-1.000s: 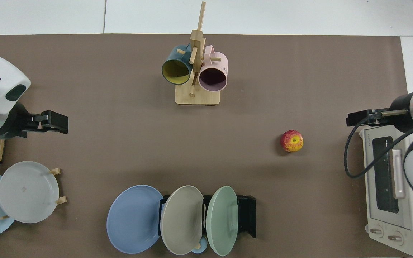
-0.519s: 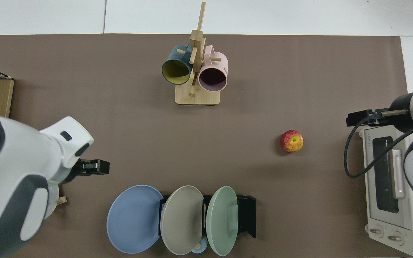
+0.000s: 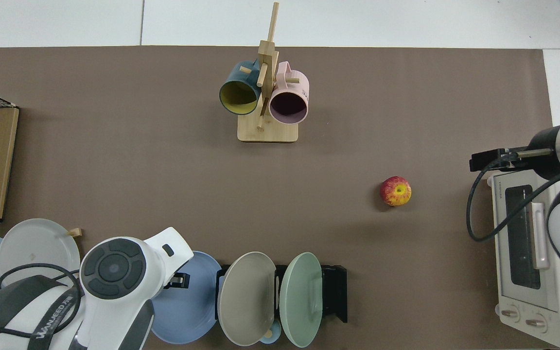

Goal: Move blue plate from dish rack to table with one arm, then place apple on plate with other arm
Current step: 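Reach the left gripper down to the blue plate in the dish rack, then grasp the blue plate with the left gripper while the right gripper reaches the apple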

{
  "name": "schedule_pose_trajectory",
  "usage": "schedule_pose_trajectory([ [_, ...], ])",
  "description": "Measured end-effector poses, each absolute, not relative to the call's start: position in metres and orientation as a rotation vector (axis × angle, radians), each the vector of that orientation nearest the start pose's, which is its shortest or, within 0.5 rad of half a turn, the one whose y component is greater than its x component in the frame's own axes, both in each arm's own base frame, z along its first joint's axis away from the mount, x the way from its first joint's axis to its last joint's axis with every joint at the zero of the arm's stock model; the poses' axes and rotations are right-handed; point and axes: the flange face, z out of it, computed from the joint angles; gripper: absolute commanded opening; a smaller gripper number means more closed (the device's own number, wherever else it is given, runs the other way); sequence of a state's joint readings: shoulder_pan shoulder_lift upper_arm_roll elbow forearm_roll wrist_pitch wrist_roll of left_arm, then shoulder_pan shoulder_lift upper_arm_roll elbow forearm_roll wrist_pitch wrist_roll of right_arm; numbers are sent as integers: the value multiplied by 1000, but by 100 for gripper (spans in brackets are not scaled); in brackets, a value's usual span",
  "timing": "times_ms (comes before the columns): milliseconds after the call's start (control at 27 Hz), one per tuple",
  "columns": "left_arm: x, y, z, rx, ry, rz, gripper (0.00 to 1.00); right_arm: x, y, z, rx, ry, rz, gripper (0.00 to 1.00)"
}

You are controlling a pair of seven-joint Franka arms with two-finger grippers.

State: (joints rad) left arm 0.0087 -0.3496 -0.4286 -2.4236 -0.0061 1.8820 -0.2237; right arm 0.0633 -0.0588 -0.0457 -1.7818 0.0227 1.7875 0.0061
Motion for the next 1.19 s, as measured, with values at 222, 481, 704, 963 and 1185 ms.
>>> schedule_pose_trajectory([
  [222, 372, -176, 400, -2912, 253, 267, 65, 550, 11, 575, -3114, -11, -100, 100],
  [481, 372, -175, 400, -2913, 252, 270, 0, 550, 11, 575, -3114, -12, -100, 100],
  [704, 372, -175, 399, -2913, 264, 272, 0, 550, 16, 575, -3113, -25, -98, 100],
  [963, 375, -177, 411, -2911, 298, 271, 0, 552, 50, 558, -3109, -39, -88, 100],
  [1185, 378, -186, 435, -2865, 332, 259, 0, 555, 81, 507, -3111, 31, -51, 100],
])
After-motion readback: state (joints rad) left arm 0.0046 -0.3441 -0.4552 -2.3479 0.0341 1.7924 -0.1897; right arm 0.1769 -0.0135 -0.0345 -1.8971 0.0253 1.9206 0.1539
